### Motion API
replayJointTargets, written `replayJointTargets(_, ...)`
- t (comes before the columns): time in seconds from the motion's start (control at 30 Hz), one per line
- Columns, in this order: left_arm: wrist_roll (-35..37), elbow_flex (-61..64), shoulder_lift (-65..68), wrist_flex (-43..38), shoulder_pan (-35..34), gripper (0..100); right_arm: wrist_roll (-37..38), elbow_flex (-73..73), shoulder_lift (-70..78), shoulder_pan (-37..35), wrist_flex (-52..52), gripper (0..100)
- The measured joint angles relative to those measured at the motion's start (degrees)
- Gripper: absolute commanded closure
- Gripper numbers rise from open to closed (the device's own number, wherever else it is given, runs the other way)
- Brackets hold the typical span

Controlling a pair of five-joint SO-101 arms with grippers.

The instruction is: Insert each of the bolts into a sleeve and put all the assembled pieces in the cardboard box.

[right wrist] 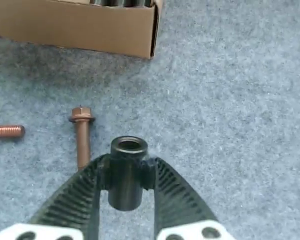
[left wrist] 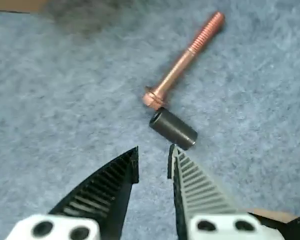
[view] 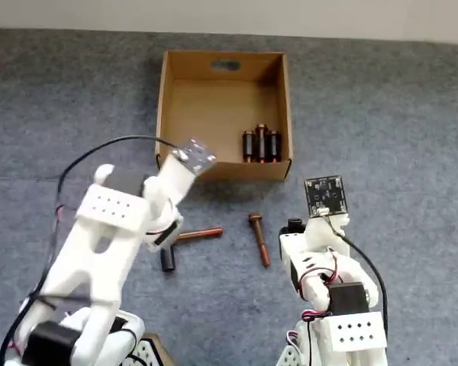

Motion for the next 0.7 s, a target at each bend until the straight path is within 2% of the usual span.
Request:
replayJointTargets(0.17,0.0,0.0,4.9,-5.2,0.9,79,0.0,0.0,0.0,0.0,0.0,99.4)
replayJointTargets(0.7,-2.7,-0.1,19.9,-16.1,0.8,82,0.0,0.0,0.0,0.0,0.0,99.4)
